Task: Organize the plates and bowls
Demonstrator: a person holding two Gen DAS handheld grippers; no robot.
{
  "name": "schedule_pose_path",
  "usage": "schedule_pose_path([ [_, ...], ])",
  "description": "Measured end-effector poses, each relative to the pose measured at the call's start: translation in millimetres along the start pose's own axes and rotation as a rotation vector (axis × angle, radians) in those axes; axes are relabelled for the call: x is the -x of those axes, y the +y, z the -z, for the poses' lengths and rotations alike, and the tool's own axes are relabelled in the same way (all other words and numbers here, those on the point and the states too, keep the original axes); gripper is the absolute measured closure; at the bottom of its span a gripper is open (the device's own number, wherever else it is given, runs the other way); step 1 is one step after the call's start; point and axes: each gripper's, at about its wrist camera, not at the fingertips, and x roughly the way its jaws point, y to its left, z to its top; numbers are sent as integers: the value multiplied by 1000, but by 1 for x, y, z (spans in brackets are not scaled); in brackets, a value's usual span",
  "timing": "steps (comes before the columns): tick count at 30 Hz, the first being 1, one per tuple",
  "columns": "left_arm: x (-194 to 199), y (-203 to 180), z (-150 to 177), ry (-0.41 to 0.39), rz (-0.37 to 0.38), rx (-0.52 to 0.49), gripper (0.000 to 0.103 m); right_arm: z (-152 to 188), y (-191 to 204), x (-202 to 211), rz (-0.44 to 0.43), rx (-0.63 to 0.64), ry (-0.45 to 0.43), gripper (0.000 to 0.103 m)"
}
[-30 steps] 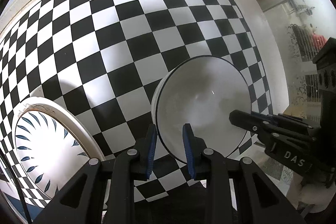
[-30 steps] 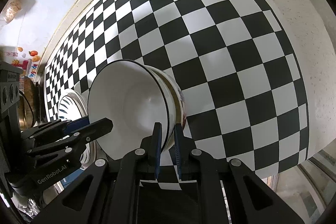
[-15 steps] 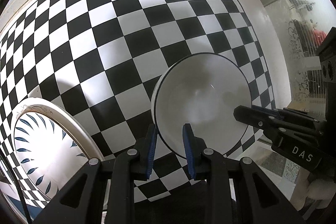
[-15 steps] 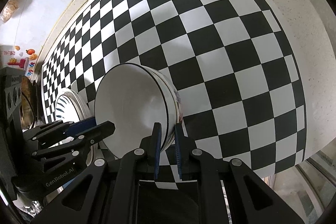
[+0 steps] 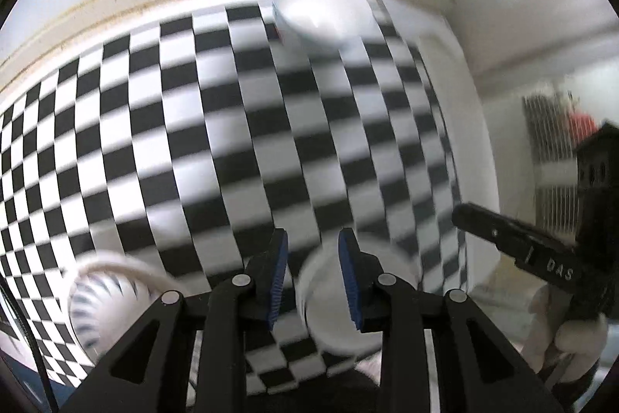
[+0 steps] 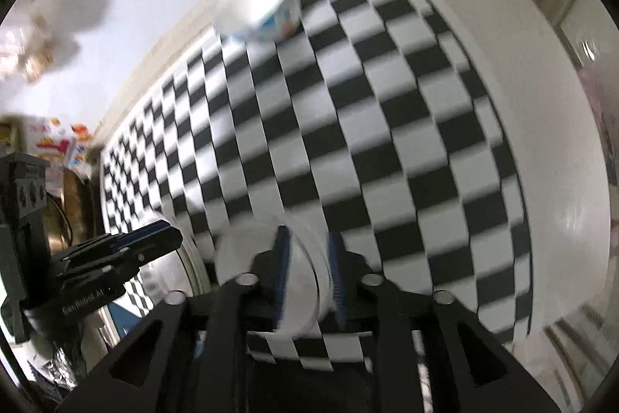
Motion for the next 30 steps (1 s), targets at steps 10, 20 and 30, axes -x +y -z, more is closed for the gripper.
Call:
schedule_pose_path([
  [10, -35, 20, -135, 3, 14, 117, 78, -147, 13, -29, -40, -37, -58, 64],
  [20, -103, 24, -199, 106, -3, 128, 79, -230, 10, -107, -34, -78, 55, 64],
  [30, -100, 15, -193, 58, -41, 88, 82, -240, 15, -121, 13, -13, 68, 89],
])
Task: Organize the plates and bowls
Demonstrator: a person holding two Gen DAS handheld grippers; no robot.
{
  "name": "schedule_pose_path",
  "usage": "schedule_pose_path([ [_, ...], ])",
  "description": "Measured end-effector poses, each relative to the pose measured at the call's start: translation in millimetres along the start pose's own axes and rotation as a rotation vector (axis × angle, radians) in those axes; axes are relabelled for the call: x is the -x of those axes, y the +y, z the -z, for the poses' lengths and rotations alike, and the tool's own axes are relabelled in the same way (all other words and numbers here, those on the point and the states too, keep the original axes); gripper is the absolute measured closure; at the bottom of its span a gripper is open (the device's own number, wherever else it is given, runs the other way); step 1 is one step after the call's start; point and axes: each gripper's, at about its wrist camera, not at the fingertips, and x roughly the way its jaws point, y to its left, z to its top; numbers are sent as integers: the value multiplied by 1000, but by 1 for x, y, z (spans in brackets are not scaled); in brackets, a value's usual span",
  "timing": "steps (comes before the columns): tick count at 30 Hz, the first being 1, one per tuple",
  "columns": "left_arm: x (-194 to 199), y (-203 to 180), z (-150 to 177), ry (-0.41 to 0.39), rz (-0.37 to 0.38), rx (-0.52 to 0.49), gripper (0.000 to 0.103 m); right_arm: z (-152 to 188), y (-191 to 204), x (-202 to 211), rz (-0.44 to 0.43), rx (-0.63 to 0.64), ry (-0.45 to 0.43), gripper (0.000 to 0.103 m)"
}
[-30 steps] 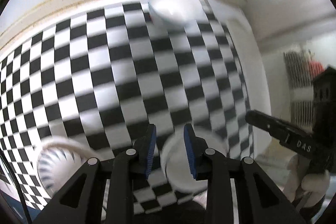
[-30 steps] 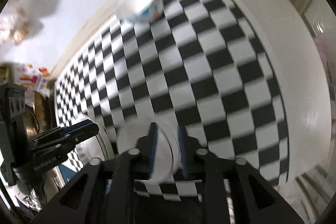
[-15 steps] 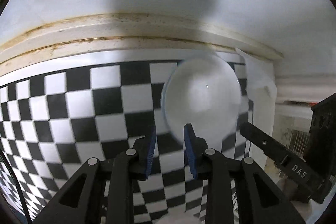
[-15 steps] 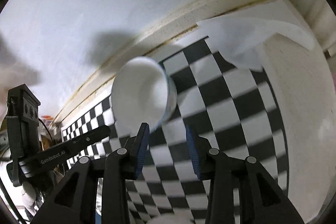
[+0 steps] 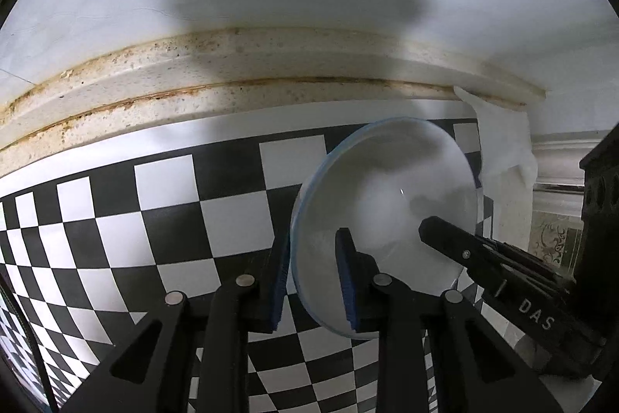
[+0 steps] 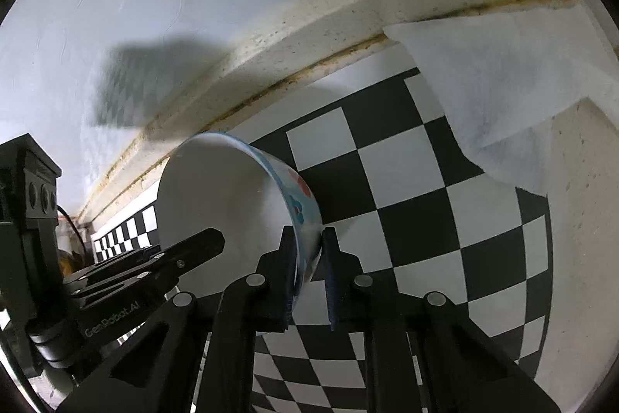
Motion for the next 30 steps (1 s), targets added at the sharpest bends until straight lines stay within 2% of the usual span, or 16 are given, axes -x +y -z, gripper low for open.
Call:
schedule_pose_path([
  [6, 15, -9, 11, -37, -13, -34, 82, 4, 4, 11, 18, 28, -19, 90],
  [15, 56, -14, 37, -104, -9, -71, 82, 29, 23, 39, 22, 62, -71, 90],
  [21, 84, -23, 62, -149, 1, -91, 82, 59, 36, 68, 10, 79, -113, 90],
  [30, 118, -25, 118, -196, 29, -121, 82, 117, 38, 113, 11, 102, -167, 90],
])
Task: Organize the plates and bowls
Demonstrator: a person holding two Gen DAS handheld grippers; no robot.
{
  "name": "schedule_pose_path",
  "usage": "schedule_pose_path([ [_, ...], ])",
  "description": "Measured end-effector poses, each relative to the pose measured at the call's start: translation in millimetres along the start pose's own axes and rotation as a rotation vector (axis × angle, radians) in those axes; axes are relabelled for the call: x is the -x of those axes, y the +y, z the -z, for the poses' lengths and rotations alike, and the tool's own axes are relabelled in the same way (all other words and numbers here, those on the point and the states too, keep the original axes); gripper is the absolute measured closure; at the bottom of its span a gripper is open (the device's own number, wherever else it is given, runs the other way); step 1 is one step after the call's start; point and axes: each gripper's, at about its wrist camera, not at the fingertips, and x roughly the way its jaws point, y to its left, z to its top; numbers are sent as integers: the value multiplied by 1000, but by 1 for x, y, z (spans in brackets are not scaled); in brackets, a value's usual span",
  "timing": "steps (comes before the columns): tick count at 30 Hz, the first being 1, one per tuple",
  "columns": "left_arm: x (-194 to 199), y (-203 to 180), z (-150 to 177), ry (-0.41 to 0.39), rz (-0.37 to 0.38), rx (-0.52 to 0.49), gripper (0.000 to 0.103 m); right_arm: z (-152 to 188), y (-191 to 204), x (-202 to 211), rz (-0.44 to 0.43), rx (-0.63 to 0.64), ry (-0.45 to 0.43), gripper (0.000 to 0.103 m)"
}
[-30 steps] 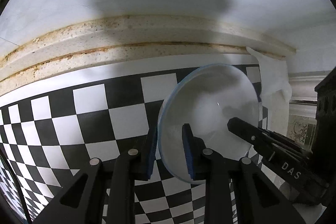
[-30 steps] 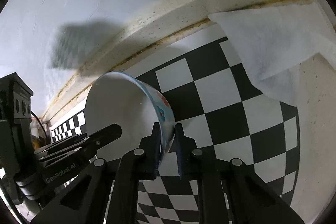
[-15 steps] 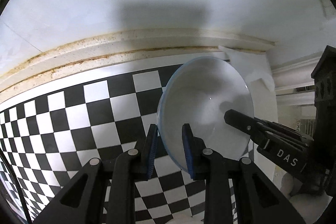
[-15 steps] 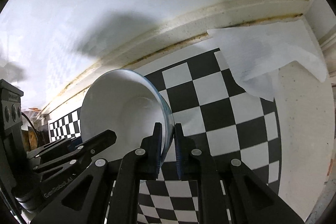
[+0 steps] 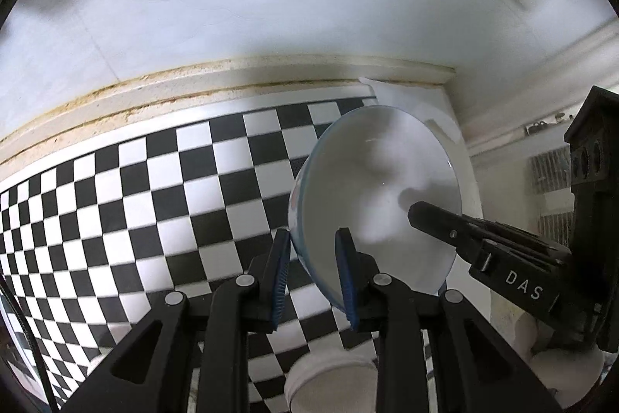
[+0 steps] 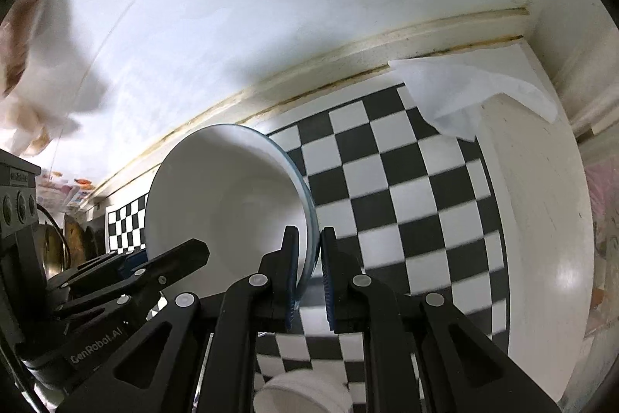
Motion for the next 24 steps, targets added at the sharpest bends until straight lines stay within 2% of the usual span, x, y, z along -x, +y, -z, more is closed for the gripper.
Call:
schedule_pose_path([
  [13, 34, -13, 97, -1, 25, -43, 82, 111, 13, 51, 26, -8, -32, 90],
  [17, 34, -13, 128, 17, 24, -48, 82, 144, 11, 52, 28, -10, -23, 90],
  [24, 19, -8, 162, 64, 13, -44, 82, 187, 4, 38, 27, -23, 23, 90],
])
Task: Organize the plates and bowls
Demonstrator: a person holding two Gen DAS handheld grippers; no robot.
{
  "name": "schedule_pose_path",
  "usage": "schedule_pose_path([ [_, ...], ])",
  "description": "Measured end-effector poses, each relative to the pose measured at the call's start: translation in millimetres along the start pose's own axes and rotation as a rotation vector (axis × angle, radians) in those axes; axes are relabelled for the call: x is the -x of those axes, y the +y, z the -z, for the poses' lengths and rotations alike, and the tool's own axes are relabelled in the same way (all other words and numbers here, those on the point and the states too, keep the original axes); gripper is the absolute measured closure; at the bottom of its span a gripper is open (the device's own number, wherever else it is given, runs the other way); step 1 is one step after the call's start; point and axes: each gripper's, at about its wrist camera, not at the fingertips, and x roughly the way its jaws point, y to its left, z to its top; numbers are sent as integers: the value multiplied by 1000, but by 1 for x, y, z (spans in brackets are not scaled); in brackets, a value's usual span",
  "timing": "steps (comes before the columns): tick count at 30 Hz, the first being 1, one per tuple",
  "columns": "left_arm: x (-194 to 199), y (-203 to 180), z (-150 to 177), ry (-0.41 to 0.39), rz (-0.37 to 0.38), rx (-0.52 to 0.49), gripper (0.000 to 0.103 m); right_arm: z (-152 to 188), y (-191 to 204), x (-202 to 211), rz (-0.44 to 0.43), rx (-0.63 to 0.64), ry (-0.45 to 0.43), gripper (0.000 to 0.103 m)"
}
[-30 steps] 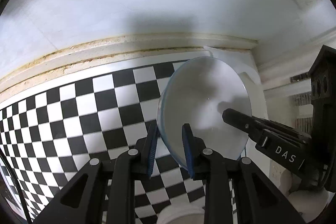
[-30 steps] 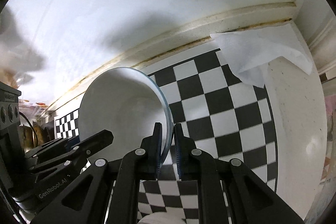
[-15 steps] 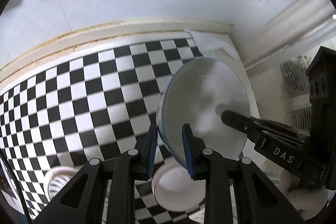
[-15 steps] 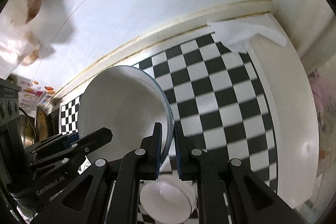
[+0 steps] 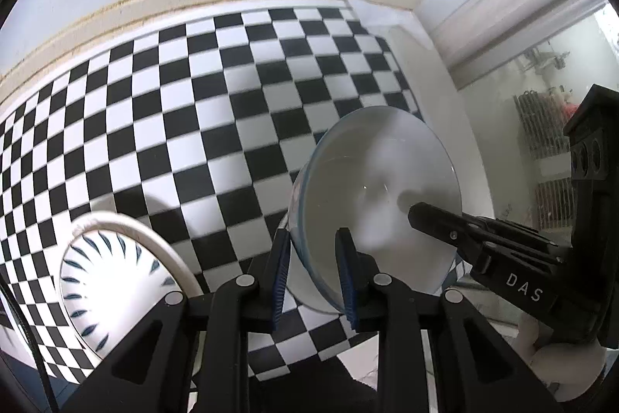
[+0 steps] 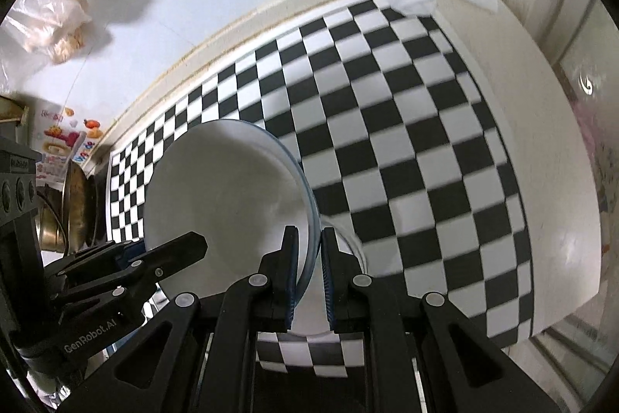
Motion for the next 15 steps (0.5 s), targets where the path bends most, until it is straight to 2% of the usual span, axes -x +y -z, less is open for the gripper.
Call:
schedule_pose_path([
  [7, -24, 5, 17, 49, -13, 22, 82, 19, -7, -21, 21, 0, 42, 90],
  [15, -37, 9, 22, 74, -28, 32, 82, 28, -9, -39, 40, 10, 80, 90],
])
